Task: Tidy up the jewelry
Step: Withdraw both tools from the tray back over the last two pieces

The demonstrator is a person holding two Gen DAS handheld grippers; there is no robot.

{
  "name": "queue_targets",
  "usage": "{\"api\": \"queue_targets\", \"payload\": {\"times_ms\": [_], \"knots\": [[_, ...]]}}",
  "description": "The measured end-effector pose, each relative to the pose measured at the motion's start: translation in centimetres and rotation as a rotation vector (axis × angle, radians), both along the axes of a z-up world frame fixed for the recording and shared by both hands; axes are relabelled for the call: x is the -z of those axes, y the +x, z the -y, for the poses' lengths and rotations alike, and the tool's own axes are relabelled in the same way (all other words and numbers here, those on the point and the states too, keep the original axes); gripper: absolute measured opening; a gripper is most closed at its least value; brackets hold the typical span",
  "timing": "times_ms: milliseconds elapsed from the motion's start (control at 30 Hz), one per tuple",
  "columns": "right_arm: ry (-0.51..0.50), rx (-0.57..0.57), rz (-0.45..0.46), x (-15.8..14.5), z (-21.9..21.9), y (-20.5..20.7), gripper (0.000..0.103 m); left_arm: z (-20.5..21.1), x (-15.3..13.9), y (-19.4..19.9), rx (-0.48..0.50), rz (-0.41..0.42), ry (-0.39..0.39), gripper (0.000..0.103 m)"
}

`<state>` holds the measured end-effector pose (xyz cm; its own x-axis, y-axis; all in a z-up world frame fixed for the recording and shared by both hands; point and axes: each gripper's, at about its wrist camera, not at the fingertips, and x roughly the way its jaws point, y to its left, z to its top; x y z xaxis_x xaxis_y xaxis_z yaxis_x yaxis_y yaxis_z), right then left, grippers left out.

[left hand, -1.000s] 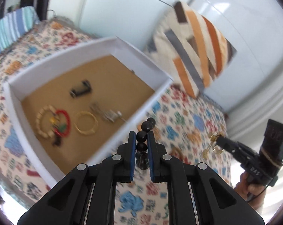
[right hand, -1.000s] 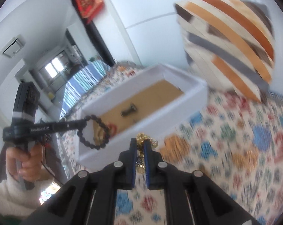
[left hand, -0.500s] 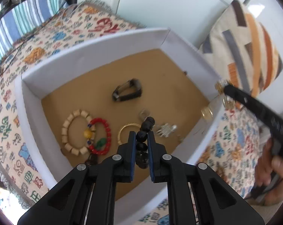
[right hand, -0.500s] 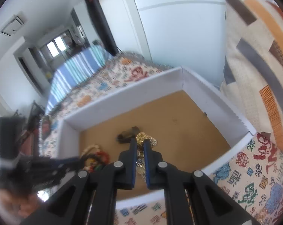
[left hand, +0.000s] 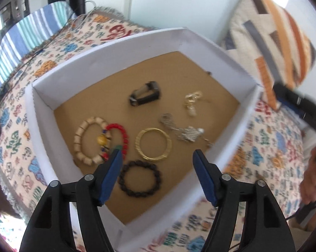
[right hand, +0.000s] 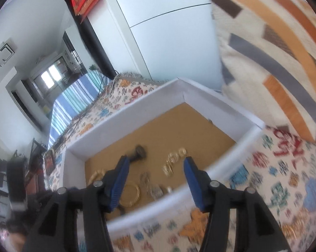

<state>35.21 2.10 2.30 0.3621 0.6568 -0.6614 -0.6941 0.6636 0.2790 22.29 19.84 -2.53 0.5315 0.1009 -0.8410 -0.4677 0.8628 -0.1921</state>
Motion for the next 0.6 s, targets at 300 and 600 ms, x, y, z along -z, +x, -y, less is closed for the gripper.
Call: {"api": "queue_targets", "payload": {"times_ms": [300,600], "knots": [[-0.147,0.113,0.031,4.0,10.7,-7.7,0.055,8.5,-1.3,-3.1,0.187,0.056,0.047,0.084],[-0.15,0.271,0.001,5.9,18.6,-13.2,0.055,14.9,0.6,-5.2,0.323,0.004,0.042,0.084]]}}
